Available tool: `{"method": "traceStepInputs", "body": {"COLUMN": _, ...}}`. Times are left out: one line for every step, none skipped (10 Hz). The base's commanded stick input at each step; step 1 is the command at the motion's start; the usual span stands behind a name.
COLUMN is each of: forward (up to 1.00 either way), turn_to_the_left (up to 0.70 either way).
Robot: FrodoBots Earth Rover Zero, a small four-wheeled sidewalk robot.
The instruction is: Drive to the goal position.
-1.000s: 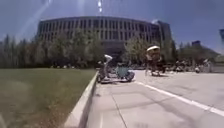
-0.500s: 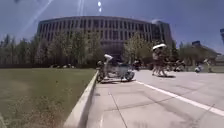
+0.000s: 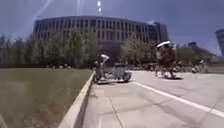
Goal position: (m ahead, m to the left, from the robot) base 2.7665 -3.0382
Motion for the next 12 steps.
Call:
{"method": "traceStepInputs", "body": {"forward": 0.48, "turn_to_the_left": -0.25}}
{"method": "traceStepInputs", "body": {"forward": 0.49, "turn_to_the_left": -0.25}}
{"method": "traceStepInputs", "body": {"forward": 0.49, "turn_to_the_left": -0.25}}
{"method": "traceStepInputs", "body": {"forward": 0.49, "turn_to_the_left": -0.25}}
{"method": "traceStepInputs", "body": {"forward": 0.49, "turn_to_the_left": -0.25}}
{"method": "traceStepInputs", "body": {"forward": 0.49, "turn_to_the_left": -0.25}}
{"method": "traceStepInputs", "body": {"forward": 0.49, "turn_to_the_left": -0.25}}
{"method": "traceStepInputs", "body": {"forward": 0.49, "turn_to_the_left": -0.25}}
{"method": "traceStepInputs", "body": {"forward": 0.49, "turn_to_the_left": -0.25}}
{"method": "traceStepInputs", "body": {"forward": 0.49, "turn_to_the_left": -0.25}}
{"method": "traceStepInputs", "body": {"forward": 0.48, "turn_to_the_left": -0.25}}
{"method": "traceStepInputs", "body": {"forward": 0.48, "turn_to_the_left": -0.25}}
